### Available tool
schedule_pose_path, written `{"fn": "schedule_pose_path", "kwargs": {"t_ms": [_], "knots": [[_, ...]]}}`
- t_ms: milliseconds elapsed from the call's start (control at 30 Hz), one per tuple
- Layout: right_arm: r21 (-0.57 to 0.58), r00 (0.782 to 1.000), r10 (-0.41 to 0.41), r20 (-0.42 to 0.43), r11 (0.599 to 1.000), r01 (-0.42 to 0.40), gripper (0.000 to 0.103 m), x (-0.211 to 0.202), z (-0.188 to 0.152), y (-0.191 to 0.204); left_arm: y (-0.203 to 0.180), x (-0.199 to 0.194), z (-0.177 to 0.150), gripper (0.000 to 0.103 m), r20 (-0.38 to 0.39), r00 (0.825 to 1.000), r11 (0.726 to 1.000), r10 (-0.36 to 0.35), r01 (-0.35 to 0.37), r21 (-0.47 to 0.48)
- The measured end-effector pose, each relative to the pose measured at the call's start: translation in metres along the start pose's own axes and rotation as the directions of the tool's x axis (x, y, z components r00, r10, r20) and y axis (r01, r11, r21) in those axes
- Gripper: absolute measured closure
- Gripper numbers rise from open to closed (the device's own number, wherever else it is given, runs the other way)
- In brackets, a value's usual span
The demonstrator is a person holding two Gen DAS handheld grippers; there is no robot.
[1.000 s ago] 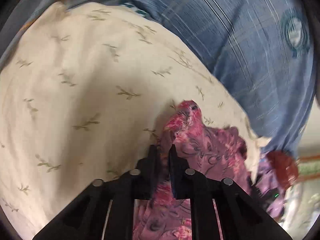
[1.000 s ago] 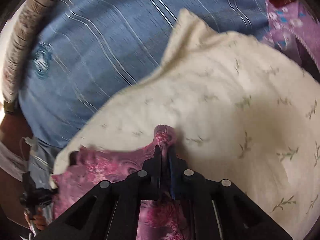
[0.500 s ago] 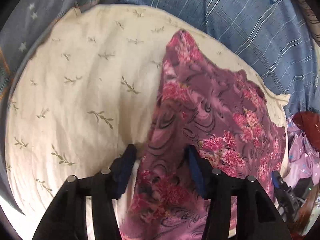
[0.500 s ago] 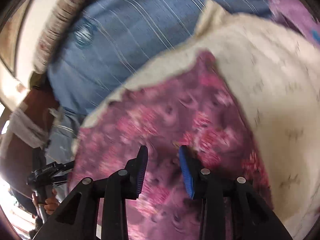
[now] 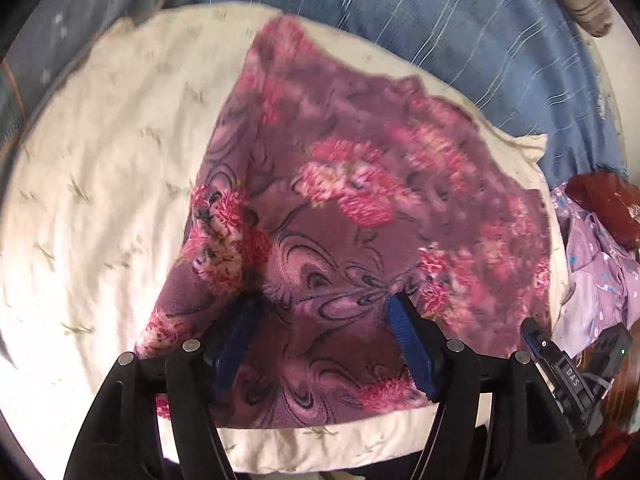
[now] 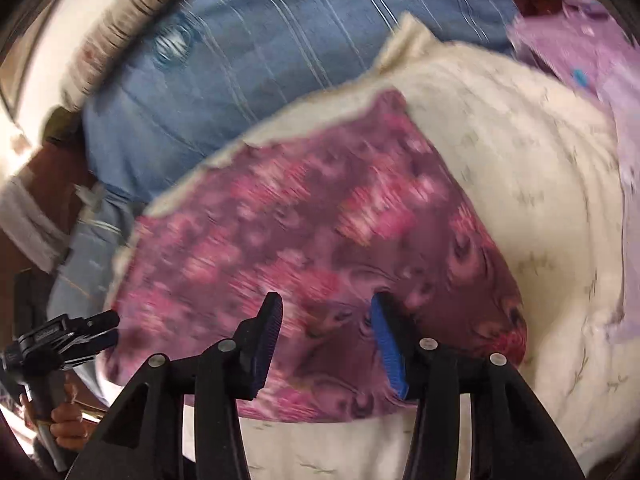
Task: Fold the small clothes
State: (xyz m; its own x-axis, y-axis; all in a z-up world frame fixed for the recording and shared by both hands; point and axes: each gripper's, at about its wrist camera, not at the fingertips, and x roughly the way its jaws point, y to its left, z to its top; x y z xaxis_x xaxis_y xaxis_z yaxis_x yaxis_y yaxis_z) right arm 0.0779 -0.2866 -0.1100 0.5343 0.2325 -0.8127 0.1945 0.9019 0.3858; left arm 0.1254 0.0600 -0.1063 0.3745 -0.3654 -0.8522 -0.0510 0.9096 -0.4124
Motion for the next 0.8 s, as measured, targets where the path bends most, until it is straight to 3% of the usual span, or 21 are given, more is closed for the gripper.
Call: {"fn": "schedule_pose_path", "kwargs": {"t_ms": [67, 100, 333, 467, 800], "knots": [[0.028, 0.999, 0.033, 0.039, 0.999, -0.034, 0.051, -0.006, -0.001, -0.005, -0.005, -0.004, -0.005, 0.030, 0.038, 0.999, 1.000, 0.011, -0.012, 0.025], [0.033, 0.998, 0.051, 0.033, 0.998, -0.052, 0.043, -0.004, 0.000, -0.005, -0.008, -0.003, -0.005, 0.027, 0.033, 0.999, 0.999, 0.023, -0.025, 0.046], [-0.040, 0.999, 0.024, 0.043, 0.999, -0.022, 0.017, 0.002, -0.001, 0.011, -0.025, 0.004, -0.016, 0.006, 0.039, 0.999, 0.988, 0.033, -0.039, 0.147], [-0.051, 0.999, -0.015, 0.043, 0.999, 0.017, 0.016, 0.005, -0.005, 0.021, -0.024, 0.008, -0.014, 0.002, 0.035, 0.999, 0.988, 0.013, -0.019, 0.155], [-0.030, 0.999, -0.022, 0.026, 0.999, 0.023, 0.014, 0.006, -0.004, 0.021, -0.015, 0.007, -0.008, 0.001, 0.028, 0.999, 0.992, -0.041, 0.037, 0.117]]}}
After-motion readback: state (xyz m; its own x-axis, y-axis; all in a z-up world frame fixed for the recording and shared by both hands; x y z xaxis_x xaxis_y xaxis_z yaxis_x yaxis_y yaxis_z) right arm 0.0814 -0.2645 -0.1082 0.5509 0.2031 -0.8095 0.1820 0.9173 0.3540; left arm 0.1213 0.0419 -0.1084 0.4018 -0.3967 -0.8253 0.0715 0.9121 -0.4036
